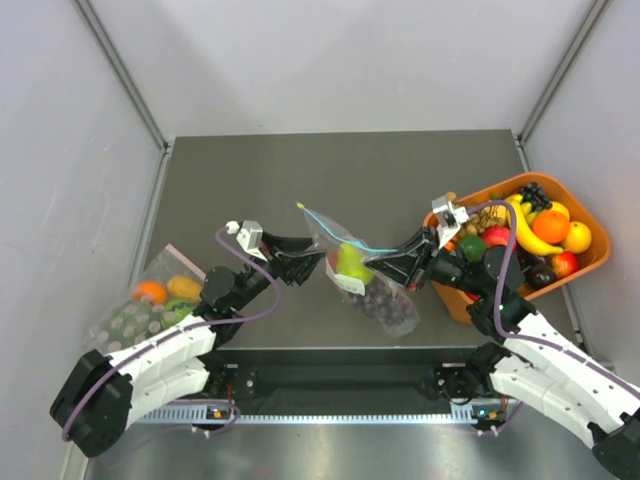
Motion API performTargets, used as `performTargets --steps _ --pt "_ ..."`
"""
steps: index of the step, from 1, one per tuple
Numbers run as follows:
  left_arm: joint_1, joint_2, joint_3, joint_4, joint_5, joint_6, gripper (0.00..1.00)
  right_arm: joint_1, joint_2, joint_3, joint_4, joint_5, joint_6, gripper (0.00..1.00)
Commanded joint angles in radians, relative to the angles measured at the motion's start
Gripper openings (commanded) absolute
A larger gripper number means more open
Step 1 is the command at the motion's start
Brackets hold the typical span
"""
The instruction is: Open the zip-top bag and remove the fake food
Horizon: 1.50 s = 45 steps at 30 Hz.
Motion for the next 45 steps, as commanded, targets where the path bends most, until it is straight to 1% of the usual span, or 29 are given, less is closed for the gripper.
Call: performTargets --steps 1,6,7,9,10,12,13,14,16,17,18,21,22,23,24,26,28,30,31,32,33,34,35,36,37,38,41,43,45 --pt "0.004 0.019 -0.019 0.132 0.035 -0.035 0.61 -0.012 -0.018 0.018 0.133 -0.043 0.033 0.0" --pt "0.005 0.093 -0.01 0.276 0.15 -0.11 0.6 -0.013 -0.001 0.001 0.148 -0.077 0.034 0.0" --pt "0.005 0.105 -0.01 0.338 0.197 -0.148 0.59 -0.013 0.003 0.0 0.154 -0.081 0.037 0.0" --pt "0.008 0.146 -0.013 0.417 0.233 -0.193 0.59 -0.013 0.006 -0.003 0.161 -0.095 0.04 0.0" --pt "0.011 0.16 -0.014 0.484 0.266 -0.233 0.59 -0.015 0.006 -0.006 0.165 -0.1 0.042 0.0" --pt "0.02 0.203 -0.013 0.544 0.297 -0.274 0.58 -0.015 0.009 -0.007 0.165 -0.109 0.043 0.0" --pt "0.025 0.217 -0.013 0.584 0.311 -0.32 0.58 -0.015 0.008 -0.008 0.161 -0.112 0.043 0.0" --pt "0.036 0.244 -0.013 0.653 0.341 -0.343 0.57 -0.015 0.003 -0.008 0.158 -0.113 0.042 0.0" --pt "0.048 0.269 -0.016 0.733 0.365 -0.417 0.54 -0.018 0.002 -0.007 0.142 -0.116 0.036 0.0" --pt "0.062 0.291 -0.019 0.786 0.375 -0.438 0.51 -0.018 -0.004 -0.005 0.136 -0.116 0.033 0.0" --pt "0.065 0.292 -0.016 0.785 0.378 -0.452 0.39 -0.019 -0.008 -0.007 0.13 -0.116 0.03 0.0" --pt "0.067 0.301 -0.011 0.785 0.383 -0.451 0.21 -0.022 -0.011 -0.008 0.119 -0.12 0.022 0.0" --pt "0.067 0.306 -0.01 0.787 0.386 -0.452 0.1 -0.022 -0.012 -0.011 0.118 -0.121 0.02 0.0" --pt "0.068 0.309 -0.005 0.784 0.388 -0.454 0.04 -0.024 -0.012 -0.011 0.118 -0.123 0.02 0.0" --pt "0.068 0.311 -0.007 0.787 0.385 -0.454 0.0 -0.024 -0.014 -0.014 0.116 -0.121 0.02 0.0" --pt "0.073 0.3 -0.008 0.77 0.382 -0.443 0.0 -0.029 -0.017 -0.019 0.096 -0.106 0.011 0.0" --pt "0.076 0.248 -0.011 0.675 0.354 -0.393 0.0 -0.032 -0.017 -0.022 0.037 -0.083 -0.024 0.0" --pt "0.077 0.185 -0.008 0.536 0.325 -0.329 0.0 -0.035 -0.015 -0.022 -0.025 -0.035 -0.067 0.0" --pt "0.077 0.103 -0.004 0.355 0.284 -0.248 0.0 -0.035 -0.011 -0.022 -0.096 -0.011 -0.113 0.01" --pt "0.077 0.058 0.013 0.251 0.265 -0.203 0.0 -0.035 -0.006 -0.02 -0.132 0.032 -0.136 0.03" --pt "0.077 0.015 0.027 0.148 0.242 -0.107 0.0 -0.035 -0.005 -0.023 -0.16 0.051 -0.179 0.08" --pt "0.077 -0.064 0.044 -0.068 0.207 -0.059 0.0 -0.035 0.009 -0.026 -0.209 0.069 -0.197 0.11" --pt "0.077 -0.097 0.073 -0.148 0.19 -0.013 0.0 -0.035 0.014 -0.031 -0.23 0.101 -0.216 0.15" --pt "0.077 -0.125 0.084 -0.225 0.173 0.023 0.0 -0.035 0.021 -0.031 -0.249 0.117 -0.236 0.28" --pt "0.077 -0.16 0.093 -0.283 0.162 0.081 0.0 -0.035 0.038 -0.031 -0.285 0.127 -0.271 0.33" --pt "0.077 -0.169 0.11 -0.379 0.156 0.115 0.0 -0.035 0.049 -0.03 -0.307 0.15 -0.297 0.43" --pt "0.076 -0.163 0.128 -0.49 0.179 0.138 0.0 -0.035 0.078 -0.013 -0.341 0.182 -0.331 0.53" --pt "0.077 -0.14 0.136 -0.538 0.197 0.175 0.0 -0.033 0.084 0.006 -0.39 0.204 -0.365 0.63" --pt "0.076 -0.124 0.157 -0.622 0.207 0.215 0.0 -0.033 0.077 0.036 -0.436 0.261 -0.401 0.68"
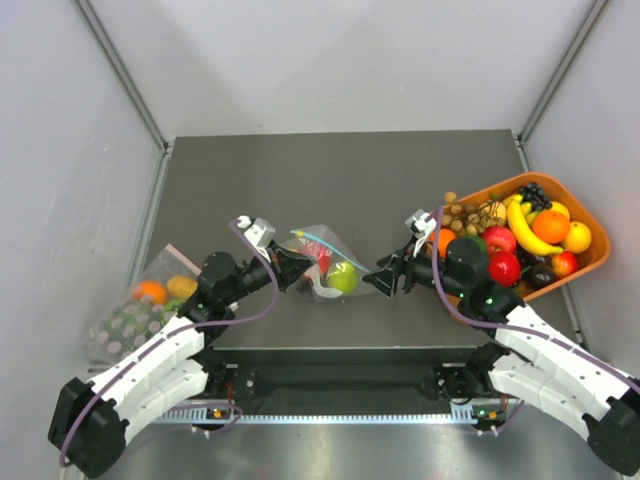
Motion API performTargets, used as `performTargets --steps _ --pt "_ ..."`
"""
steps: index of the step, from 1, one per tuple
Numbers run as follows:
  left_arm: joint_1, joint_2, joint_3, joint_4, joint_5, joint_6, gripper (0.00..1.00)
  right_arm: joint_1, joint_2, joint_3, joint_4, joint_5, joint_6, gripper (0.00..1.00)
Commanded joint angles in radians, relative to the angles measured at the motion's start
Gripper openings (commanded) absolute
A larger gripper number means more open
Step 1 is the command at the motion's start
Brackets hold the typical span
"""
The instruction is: Open the zip-top bag and remove the fake food
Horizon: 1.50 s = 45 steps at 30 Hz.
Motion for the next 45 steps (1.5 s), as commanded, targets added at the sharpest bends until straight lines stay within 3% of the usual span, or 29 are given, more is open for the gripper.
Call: performTargets --steps 1,6,9,14,18,22,30,45 --pt "0.001 0.036 0.059 -0.19 0.016 0.111 0.0 -0.013 -0.027 0.078 -0.118 0.111 -0.112 0.69" --pt "-0.001 0.081 0.092 -0.213 0.022 0.139 0.0 -0.013 -0.122 0.127 -0.189 0.18 -0.198 0.72" --pt "-0.001 0.084 0.105 -0.213 0.043 0.139 0.0 -0.013 -0.13 0.161 -0.186 0.158 -0.269 0.68" --pt "-0.012 0.064 0.141 -0.277 0.054 0.153 0.0 0.016 -0.017 0.244 -0.126 0.062 -0.324 0.58" --pt "-0.027 0.073 0.181 -0.348 0.043 0.177 0.0 0.085 0.085 0.324 -0.103 0.081 -0.42 0.52" --pt "-0.048 0.111 0.23 -0.409 0.029 0.19 0.0 0.18 0.21 0.41 -0.105 0.118 -0.491 0.5" --pt "-0.061 0.119 0.252 -0.462 0.012 0.207 0.0 0.327 0.315 0.506 -0.089 0.254 -0.603 0.48" --pt "-0.087 0.096 0.256 -0.468 0.037 0.219 0.0 0.386 0.432 0.571 -0.089 0.334 -0.691 0.43"
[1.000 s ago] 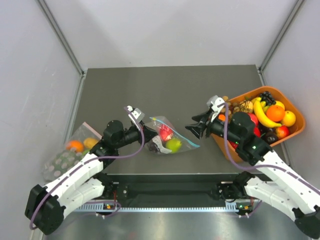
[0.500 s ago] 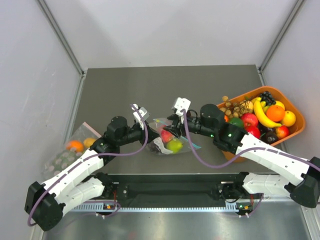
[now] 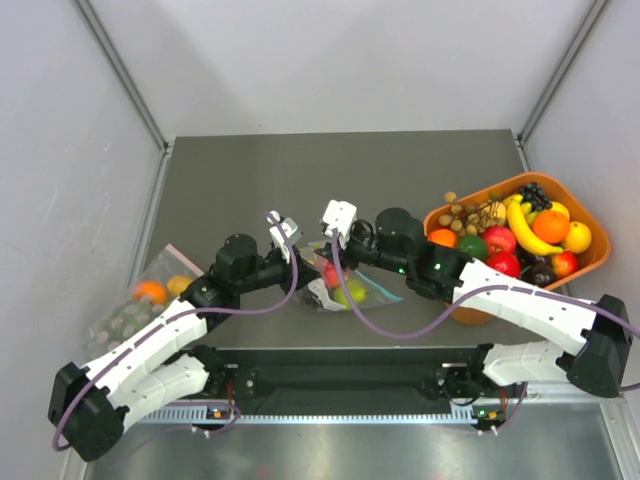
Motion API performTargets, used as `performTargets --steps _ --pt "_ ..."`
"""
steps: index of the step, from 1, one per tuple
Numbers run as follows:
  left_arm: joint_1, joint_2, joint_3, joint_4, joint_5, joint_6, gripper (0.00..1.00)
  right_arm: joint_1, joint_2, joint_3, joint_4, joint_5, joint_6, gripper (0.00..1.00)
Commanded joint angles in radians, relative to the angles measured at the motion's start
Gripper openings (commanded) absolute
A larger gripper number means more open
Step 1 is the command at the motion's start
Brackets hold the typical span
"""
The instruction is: Open the zip-top bag and remove the fake food
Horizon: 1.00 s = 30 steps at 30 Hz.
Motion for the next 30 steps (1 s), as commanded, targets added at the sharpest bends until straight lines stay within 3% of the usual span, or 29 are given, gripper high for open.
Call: performTargets --steps 1,8,16,22,24,30 --pt "-0.007 -0.023 0.044 0.015 0.017 0.014 0.0 0.027 0.012 0.06 0.064 0.013 -0.031 0.43" --pt "-0.012 -0.027 0.045 0.015 0.02 0.017 0.0 0.043 0.042 0.079 0.052 0.008 -0.045 0.38" --pt "-0.015 -0.05 0.045 0.012 -0.006 0.017 0.0 0.047 0.074 0.099 0.011 0.023 -0.051 0.14" --pt "-0.015 -0.061 0.042 0.012 -0.032 0.016 0.0 0.047 0.056 0.08 -0.006 0.049 -0.051 0.21" --pt "-0.015 -0.064 0.044 0.012 -0.033 0.014 0.0 0.047 0.042 0.067 -0.004 0.053 -0.051 0.28" --pt "-0.015 -0.072 0.042 0.012 -0.023 0.011 0.0 0.047 0.022 0.047 0.01 0.057 -0.052 0.24"
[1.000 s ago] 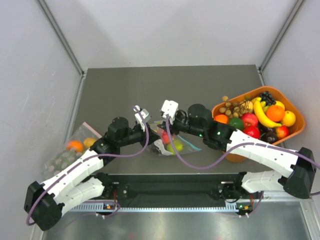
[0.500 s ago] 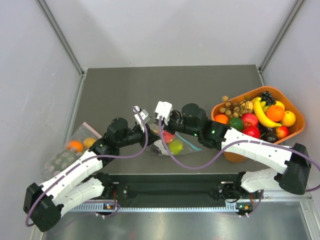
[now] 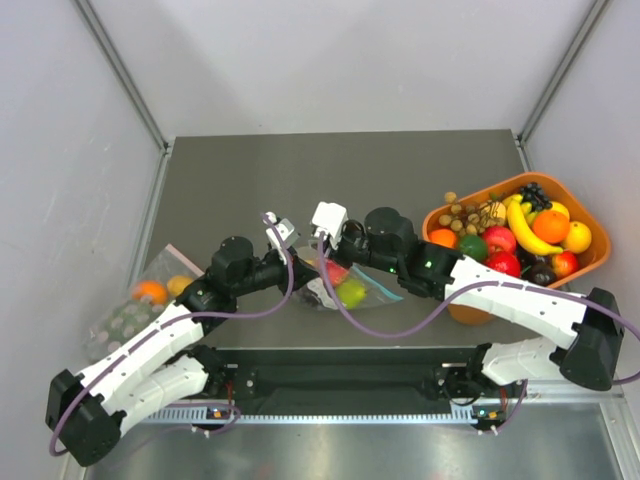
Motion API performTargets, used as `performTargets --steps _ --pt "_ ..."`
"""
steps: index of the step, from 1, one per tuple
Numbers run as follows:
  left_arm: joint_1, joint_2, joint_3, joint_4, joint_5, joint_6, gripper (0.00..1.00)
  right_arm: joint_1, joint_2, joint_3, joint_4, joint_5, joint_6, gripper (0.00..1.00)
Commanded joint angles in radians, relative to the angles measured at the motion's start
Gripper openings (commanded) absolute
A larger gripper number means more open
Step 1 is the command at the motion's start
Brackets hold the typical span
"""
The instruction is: Open the zip-top bag and remove the fake food
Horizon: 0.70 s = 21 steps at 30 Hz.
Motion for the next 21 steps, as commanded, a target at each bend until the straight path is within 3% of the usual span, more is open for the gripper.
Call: performTargets --steps 1,5,13,15,19,21 --pt "-0.004 -0.028 0.042 0.031 0.004 0.007 0.0 0.017 -0.038 0.002 0.031 0.008 -0.008 0.23" --pt "-0.004 -0.03 0.044 0.031 0.014 0.007 0.0 0.02 -0.041 0.0 0.048 -0.009 -0.016 0.22" --pt "-0.004 -0.031 0.041 0.031 0.011 0.006 0.0 0.02 -0.047 -0.01 0.056 -0.059 -0.025 0.01" --pt "-0.004 -0.03 0.042 0.031 -0.002 0.004 0.02 0.02 -0.063 -0.026 0.09 -0.062 -0.026 0.0" --pt "-0.004 -0.06 0.054 -0.013 -0.047 0.009 0.46 0.02 -0.087 -0.047 0.088 -0.047 -0.026 0.0" --pt "-0.006 -0.079 0.054 -0.016 -0.076 0.012 0.59 0.02 -0.096 -0.05 0.082 -0.042 -0.025 0.0"
